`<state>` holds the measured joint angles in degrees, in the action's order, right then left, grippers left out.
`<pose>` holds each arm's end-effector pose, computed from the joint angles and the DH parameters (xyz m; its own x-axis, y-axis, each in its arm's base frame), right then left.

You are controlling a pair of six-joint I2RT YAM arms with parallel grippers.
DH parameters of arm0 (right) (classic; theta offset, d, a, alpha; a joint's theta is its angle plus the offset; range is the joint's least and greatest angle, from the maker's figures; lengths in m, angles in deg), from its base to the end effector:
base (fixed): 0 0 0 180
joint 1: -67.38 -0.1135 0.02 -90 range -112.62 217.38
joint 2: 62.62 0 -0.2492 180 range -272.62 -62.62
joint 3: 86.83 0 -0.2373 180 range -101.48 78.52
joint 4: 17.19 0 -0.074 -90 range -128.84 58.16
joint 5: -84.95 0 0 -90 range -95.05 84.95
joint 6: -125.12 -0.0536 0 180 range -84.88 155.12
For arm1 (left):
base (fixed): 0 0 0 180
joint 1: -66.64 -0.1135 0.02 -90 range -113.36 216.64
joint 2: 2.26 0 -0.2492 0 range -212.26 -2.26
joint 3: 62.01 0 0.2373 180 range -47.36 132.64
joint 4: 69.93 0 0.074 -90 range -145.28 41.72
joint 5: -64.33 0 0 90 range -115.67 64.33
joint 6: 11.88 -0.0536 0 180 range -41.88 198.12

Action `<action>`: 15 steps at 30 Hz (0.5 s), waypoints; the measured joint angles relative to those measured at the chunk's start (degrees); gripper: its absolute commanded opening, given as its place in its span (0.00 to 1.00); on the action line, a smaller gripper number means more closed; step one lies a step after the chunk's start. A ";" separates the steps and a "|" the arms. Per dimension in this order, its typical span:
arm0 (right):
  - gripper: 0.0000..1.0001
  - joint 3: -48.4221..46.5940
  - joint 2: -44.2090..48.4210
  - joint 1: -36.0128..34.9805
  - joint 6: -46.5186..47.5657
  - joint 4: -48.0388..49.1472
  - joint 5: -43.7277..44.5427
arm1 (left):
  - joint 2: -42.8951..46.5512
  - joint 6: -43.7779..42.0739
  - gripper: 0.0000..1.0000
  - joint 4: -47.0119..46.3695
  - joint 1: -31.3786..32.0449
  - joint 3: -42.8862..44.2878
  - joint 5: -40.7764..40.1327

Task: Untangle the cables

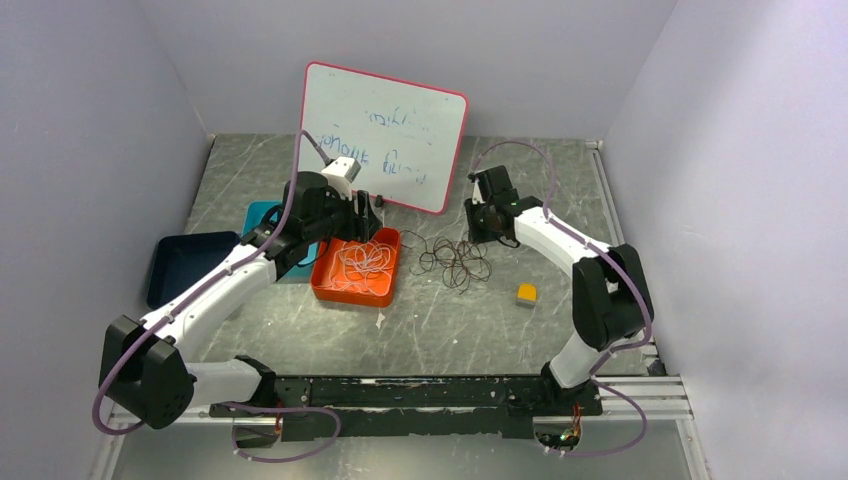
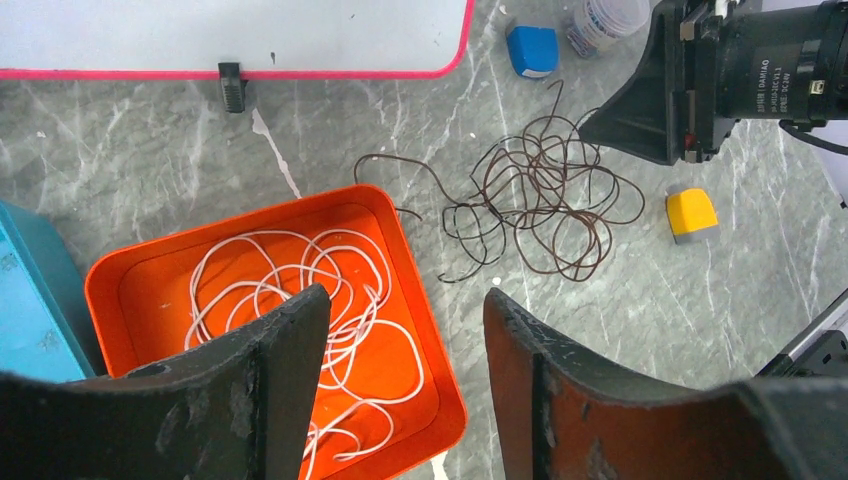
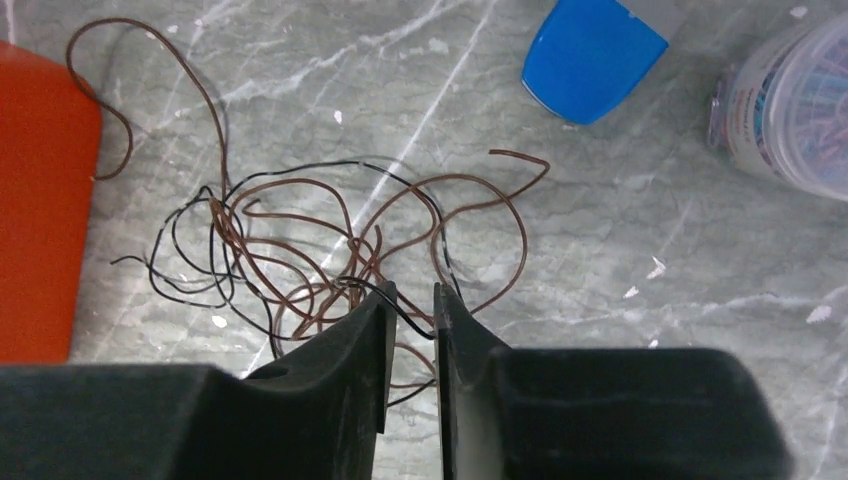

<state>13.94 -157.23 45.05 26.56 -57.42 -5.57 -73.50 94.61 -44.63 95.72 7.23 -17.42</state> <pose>0.3152 0.1300 0.1937 -0.8121 -0.1727 -0.5574 -0.2668 0.9594 0.0915 0.2496 -0.1476 0.2829 -0.5525 -0.0142 -0.8334 0.4543 0.8332 -0.3153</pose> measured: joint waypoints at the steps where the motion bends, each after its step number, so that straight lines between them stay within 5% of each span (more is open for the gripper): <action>1: 0.12 0.07 -0.15 0.00 0.04 0.61 -0.15 | 0.00 0.00 0.63 0.00 0.00 0.00 0.00; 4: 0.00 0.39 -0.02 0.02 0.07 2.36 -0.68 | 0.00 -0.02 0.63 -0.02 0.00 0.00 0.00; 15: 0.00 0.63 9.01 0.07 -0.50 1.60 -2.75 | -3.13 1.18 0.69 -5.90 0.00 0.50 3.67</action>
<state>14.58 -148.22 45.12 26.06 -55.83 -8.32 -76.63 95.79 -50.53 95.72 7.73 -13.74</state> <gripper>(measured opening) 0.014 0.673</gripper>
